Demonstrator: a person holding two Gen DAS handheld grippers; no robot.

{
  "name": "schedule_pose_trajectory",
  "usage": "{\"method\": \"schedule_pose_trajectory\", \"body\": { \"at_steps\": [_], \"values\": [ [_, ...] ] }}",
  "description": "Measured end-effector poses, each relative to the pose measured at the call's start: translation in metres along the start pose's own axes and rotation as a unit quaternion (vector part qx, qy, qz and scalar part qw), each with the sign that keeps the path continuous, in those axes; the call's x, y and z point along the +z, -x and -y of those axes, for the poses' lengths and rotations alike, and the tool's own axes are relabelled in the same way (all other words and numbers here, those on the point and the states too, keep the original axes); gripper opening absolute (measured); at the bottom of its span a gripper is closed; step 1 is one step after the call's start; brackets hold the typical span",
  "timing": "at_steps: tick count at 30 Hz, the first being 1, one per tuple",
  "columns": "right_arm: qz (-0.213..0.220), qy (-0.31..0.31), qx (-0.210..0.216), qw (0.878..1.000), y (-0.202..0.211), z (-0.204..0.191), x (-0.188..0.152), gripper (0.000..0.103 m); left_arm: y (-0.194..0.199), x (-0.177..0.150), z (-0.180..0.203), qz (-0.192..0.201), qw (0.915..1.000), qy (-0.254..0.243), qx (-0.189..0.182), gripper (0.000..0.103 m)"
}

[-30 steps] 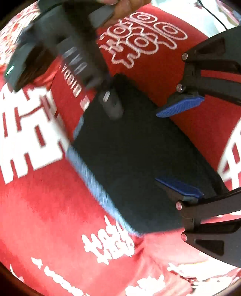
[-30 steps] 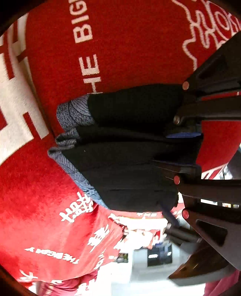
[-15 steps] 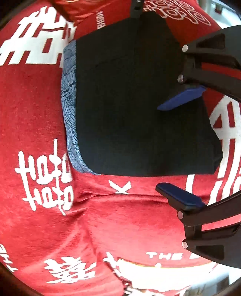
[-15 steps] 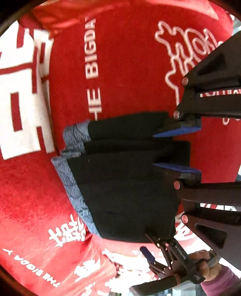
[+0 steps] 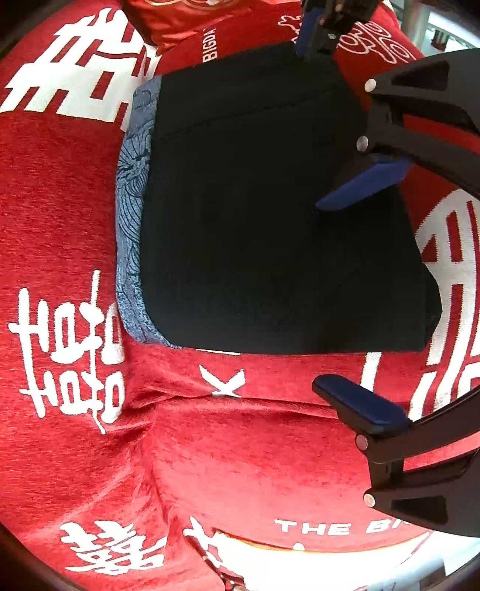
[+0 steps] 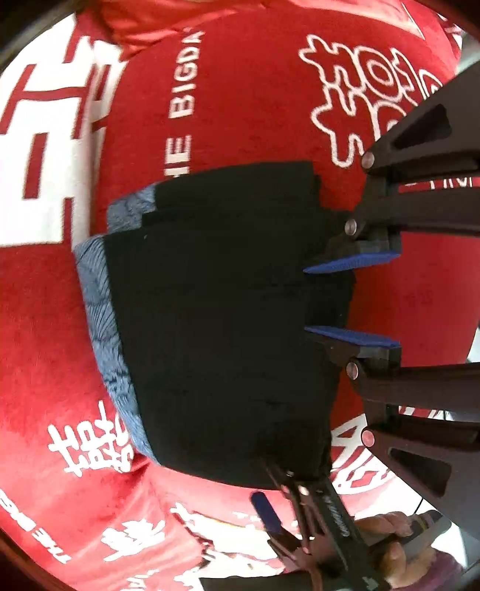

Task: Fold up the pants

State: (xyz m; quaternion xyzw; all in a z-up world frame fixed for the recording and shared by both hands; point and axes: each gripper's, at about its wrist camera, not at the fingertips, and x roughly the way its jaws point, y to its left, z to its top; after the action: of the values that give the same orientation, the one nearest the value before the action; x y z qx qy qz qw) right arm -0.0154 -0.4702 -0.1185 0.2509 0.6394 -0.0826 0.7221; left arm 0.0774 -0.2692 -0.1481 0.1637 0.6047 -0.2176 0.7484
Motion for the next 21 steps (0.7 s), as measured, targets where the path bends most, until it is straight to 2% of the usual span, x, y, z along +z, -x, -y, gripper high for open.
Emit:
{"method": "schedule_pose_trajectory", "body": {
  "at_steps": [2, 6, 10, 16, 21],
  "values": [
    [0.001, -0.020, 0.011, 1.000, 0.002, 0.006, 0.000, 0.033, 0.000, -0.001, -0.001, -0.003, 1.0000, 0.000, -0.006, 0.091],
    [-0.001, -0.023, -0.010, 1.000, 0.007, 0.005, -0.003, 0.033, 0.004, -0.002, 0.001, -0.006, 0.9998, -0.019, -0.006, 0.091],
    [0.003, -0.033, -0.026, 0.999, 0.009, -0.006, -0.009, 0.047, 0.008, -0.003, -0.001, -0.011, 0.9993, -0.033, -0.010, 0.091],
    [0.007, -0.048, -0.035, 0.998, 0.017, -0.023, -0.020, 0.050, 0.016, -0.004, -0.015, -0.015, 0.9988, -0.043, -0.016, 0.091],
    [0.007, -0.061, -0.038, 0.997, 0.020, -0.039, -0.031, 0.058, 0.023, -0.005, -0.027, -0.012, 0.9983, -0.054, -0.020, 0.091]
  ]
}}
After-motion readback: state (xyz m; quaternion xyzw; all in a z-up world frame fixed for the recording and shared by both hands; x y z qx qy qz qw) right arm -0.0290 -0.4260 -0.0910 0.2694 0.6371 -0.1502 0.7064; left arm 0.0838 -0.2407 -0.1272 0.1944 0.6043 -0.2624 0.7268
